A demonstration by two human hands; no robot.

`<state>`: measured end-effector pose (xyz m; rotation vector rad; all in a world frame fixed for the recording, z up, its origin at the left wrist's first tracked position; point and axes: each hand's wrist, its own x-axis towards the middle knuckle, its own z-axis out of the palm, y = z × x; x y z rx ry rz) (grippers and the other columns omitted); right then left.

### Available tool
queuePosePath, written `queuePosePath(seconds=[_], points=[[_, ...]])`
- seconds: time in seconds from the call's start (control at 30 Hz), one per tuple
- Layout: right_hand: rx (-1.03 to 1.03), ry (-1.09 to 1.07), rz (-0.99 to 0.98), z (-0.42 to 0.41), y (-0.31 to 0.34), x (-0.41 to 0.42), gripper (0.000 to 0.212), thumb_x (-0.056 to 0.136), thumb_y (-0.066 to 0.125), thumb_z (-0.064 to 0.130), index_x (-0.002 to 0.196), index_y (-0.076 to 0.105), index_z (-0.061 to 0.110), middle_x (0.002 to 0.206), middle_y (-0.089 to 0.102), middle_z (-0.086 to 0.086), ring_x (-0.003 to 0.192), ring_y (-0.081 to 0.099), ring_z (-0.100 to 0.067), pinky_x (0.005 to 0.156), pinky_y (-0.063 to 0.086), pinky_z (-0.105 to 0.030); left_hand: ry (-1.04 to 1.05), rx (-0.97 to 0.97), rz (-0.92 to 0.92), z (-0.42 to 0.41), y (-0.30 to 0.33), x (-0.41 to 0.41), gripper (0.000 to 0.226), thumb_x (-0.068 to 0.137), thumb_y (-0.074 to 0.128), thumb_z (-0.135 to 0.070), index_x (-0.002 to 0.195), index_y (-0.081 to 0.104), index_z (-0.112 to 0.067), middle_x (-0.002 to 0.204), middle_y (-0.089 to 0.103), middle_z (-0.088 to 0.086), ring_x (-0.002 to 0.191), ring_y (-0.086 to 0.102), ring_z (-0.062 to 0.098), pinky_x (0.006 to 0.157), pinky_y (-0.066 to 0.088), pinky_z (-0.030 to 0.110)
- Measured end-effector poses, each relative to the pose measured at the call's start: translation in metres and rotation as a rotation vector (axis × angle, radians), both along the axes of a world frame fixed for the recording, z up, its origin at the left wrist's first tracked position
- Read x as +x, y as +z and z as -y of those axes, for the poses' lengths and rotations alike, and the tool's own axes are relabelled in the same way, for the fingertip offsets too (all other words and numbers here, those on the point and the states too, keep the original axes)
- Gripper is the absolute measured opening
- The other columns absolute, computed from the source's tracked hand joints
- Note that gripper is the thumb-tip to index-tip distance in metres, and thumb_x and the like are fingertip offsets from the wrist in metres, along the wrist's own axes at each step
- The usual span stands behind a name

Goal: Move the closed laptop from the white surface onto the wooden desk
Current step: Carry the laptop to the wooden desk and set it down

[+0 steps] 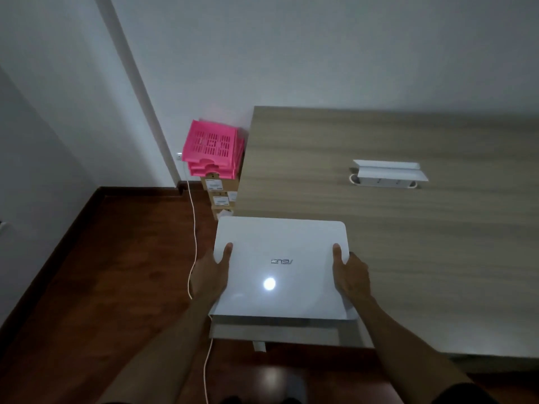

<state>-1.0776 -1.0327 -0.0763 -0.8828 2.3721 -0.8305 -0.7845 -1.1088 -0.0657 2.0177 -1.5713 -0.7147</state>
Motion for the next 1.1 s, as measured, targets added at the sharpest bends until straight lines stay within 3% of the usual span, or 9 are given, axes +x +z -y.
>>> queuePosePath(seconds=[0.23,0.5,0.67,0.77,0.87,0.93,1.0,1.1], points=[[0.152,0.027,-0.03,0.044,-0.03,-0.035,0.083,0.09,0.026,0.076,0.11,0.068,0.008,0.104,0.071,-0.016,0.095,0.068,-0.036,0.082,0.053,-0.041,-0.023,0.127,0.103,0.055,-0.042,-0.029,0.094,0.078,0.021,-0.087,0.124,0.059,-0.014,0.117,0.068,0.015,0.107,0.063,0.034,0.099,0.048,0.047],[0.269,0.04,-0.077,0.062,-0.069,-0.045,0.095,0.083,0.015,0.084,0.104,0.07,0.009,0.094,0.073,-0.01,0.084,0.07,-0.029,0.079,0.059,-0.042,-0.123,0.128,0.243,0.082,-0.081,-0.038,0.068,0.094,0.036,-0.063,0.113,0.063,-0.003,0.111,0.07,0.02,0.104,0.065,0.036,0.098,0.046,0.045],[0.335,0.075,-0.121,0.073,-0.067,-0.044,0.083,0.093,0.023,0.073,0.106,0.069,0.005,0.097,0.074,-0.013,0.087,0.07,-0.031,0.077,0.054,-0.036,-0.151,0.094,0.288,0.097,-0.093,-0.034,0.066,0.093,0.035,-0.065,0.104,0.064,-0.007,0.087,0.072,0.018,0.084,0.069,0.035,0.086,0.052,0.044],[0.311,0.105,-0.12,0.08,-0.07,-0.044,0.085,0.091,0.021,0.075,0.101,0.071,0.007,0.089,0.074,-0.009,0.077,0.068,-0.025,0.077,0.057,-0.038,-0.164,0.073,0.346,0.108,-0.104,-0.026,0.069,0.092,0.027,-0.07,0.081,0.061,-0.011,0.069,0.069,0.013,0.065,0.066,0.03,0.076,0.056,0.042],[0.325,0.111,-0.134,0.087,-0.069,-0.04,0.084,0.091,0.023,0.076,0.102,0.071,0.009,0.093,0.074,-0.011,0.085,0.071,-0.03,0.079,0.057,-0.038,-0.167,-0.013,0.366,0.114,-0.111,-0.023,0.062,0.094,0.036,-0.058,0.063,0.056,-0.007,0.051,0.061,0.015,0.043,0.054,0.025,0.062,0.057,0.042],[0.327,0.109,-0.139,0.089,-0.07,-0.039,0.084,0.09,0.022,0.076,0.103,0.071,0.009,0.094,0.074,-0.011,0.087,0.071,-0.031,0.079,0.056,-0.038,-0.175,-0.064,0.4,0.117,-0.117,-0.02,0.069,0.096,0.025,-0.062,0.058,0.051,-0.01,0.046,0.057,0.012,0.039,0.045,0.018,0.056,0.054,0.036],[0.323,0.114,-0.153,0.091,-0.07,-0.037,0.09,0.088,0.018,0.079,0.104,0.071,0.009,0.093,0.074,-0.011,0.086,0.071,-0.03,0.08,0.057,-0.039,-0.179,-0.09,0.43,0.119,-0.118,-0.018,0.075,0.095,0.017,-0.065,0.057,0.051,-0.009,0.047,0.057,0.012,0.04,0.05,0.022,0.058,0.053,0.036],[0.348,0.121,-0.194,0.094,-0.073,-0.04,0.087,0.091,0.019,0.076,0.108,0.069,0.006,0.1,0.073,-0.015,0.092,0.07,-0.034,0.084,0.056,-0.041,-0.192,-0.082,0.47,0.12,-0.115,-0.019,0.074,0.098,0.022,-0.059,0.074,0.063,-0.002,0.055,0.063,0.016,0.048,0.061,0.031,0.063,0.054,0.038]])
